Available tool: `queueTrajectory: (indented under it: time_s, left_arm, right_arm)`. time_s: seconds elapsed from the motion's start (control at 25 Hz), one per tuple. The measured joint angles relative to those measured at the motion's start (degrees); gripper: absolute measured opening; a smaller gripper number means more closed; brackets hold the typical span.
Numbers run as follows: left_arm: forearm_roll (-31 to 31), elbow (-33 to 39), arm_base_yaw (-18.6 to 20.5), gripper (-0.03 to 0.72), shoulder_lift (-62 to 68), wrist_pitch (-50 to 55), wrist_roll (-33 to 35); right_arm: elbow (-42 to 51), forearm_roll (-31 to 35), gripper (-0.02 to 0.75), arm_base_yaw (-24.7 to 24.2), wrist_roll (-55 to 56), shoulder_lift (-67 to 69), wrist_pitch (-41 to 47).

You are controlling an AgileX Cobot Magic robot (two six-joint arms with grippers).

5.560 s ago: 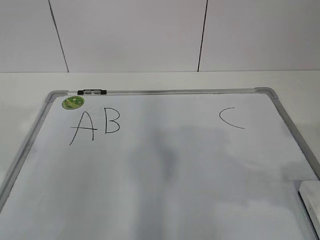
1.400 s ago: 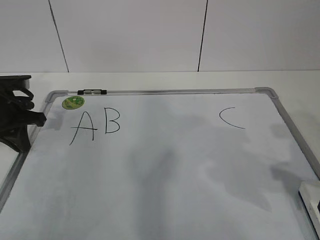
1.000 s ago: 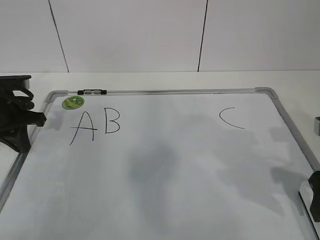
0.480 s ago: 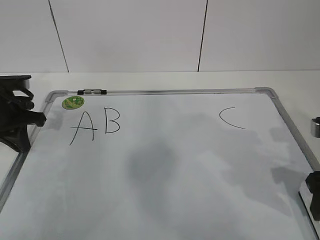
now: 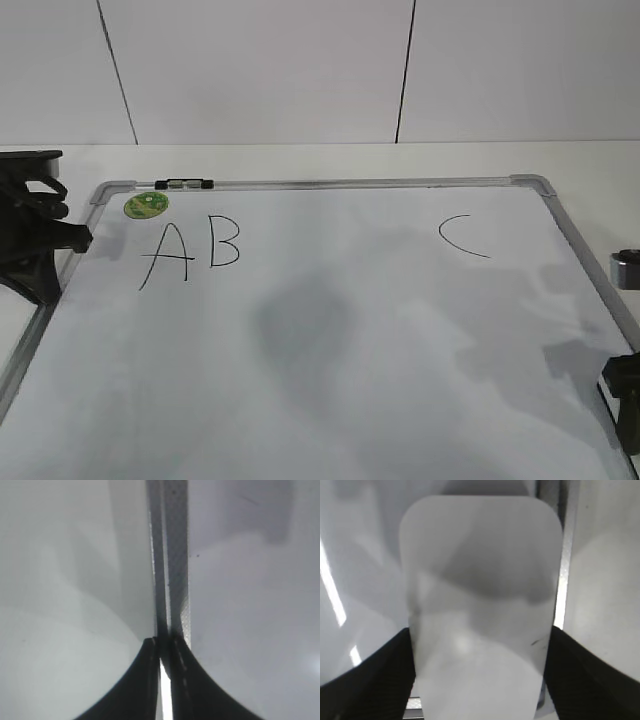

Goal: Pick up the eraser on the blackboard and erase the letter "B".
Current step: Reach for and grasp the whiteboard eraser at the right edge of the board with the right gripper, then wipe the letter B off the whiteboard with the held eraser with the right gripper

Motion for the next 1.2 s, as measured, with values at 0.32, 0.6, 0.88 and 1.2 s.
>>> queueTrajectory:
  time_s: [0.32,0.6,0.88,1.2]
  left_arm:
    - [0.0,0.0,0.0,0.020,0.0,0.0,0.0]
    - [0.0,0.0,0.0,0.020,0.0,0.0,0.0]
    - [0.0,0.0,0.0,0.020,0.0,0.0,0.0]
    - [0.0,0.0,0.0,0.020,0.0,0.0,0.0]
  right_arm:
    - [0.0,0.0,0.594,0.0,0.0,0.4,-0.1]
    - [0.0,0.0,0.590,0.0,0.0,0.4,-0.1]
    - [0.0,0.0,0.587,0.0,0.0,0.4,-0.1]
    - [0.0,0.0,0.586,0.0,0.0,0.4,-1.2]
